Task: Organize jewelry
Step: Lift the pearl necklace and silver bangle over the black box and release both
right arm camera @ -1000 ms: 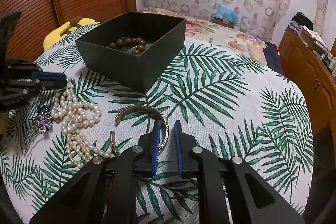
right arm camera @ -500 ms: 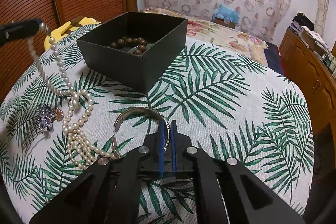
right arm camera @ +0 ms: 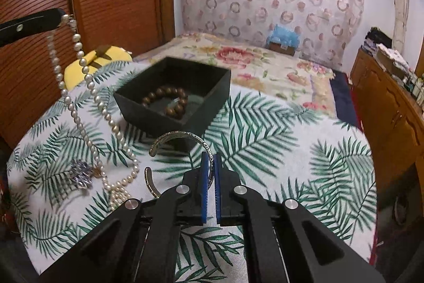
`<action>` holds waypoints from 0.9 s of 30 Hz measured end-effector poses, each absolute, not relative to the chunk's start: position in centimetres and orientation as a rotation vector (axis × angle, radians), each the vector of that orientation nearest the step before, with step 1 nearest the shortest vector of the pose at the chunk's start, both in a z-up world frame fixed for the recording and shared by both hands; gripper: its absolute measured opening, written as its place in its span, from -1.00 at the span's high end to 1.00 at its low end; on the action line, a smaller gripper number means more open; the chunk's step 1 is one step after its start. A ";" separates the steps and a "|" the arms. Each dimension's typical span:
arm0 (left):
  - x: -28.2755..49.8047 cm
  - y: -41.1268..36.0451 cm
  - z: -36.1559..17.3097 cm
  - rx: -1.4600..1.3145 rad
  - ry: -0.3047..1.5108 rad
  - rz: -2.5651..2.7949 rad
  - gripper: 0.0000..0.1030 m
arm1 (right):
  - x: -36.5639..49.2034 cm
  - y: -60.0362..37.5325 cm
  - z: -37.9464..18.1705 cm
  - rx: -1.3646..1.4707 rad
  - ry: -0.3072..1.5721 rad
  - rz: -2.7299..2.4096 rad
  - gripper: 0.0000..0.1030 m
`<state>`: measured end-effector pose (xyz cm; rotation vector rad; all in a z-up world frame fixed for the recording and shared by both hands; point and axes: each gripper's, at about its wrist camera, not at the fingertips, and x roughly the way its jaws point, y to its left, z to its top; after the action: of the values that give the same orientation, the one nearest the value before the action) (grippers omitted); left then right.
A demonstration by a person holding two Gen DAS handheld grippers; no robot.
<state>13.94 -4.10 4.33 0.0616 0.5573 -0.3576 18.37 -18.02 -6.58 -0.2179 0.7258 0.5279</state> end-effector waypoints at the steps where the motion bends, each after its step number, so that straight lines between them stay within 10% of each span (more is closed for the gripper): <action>1: 14.0 -4.1 4.8 0.061 0.550 -0.358 0.88 | 18.3 -18.0 -6.1 -0.219 0.717 0.529 0.91; 27: 21.2 -2.7 11.3 0.030 0.453 -0.339 0.87 | 25.4 -12.8 -4.8 -0.273 0.676 0.633 0.90</action>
<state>21.21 -2.66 11.26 0.0297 0.4533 -0.3394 25.39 -12.77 -4.80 -0.2727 0.6755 0.6326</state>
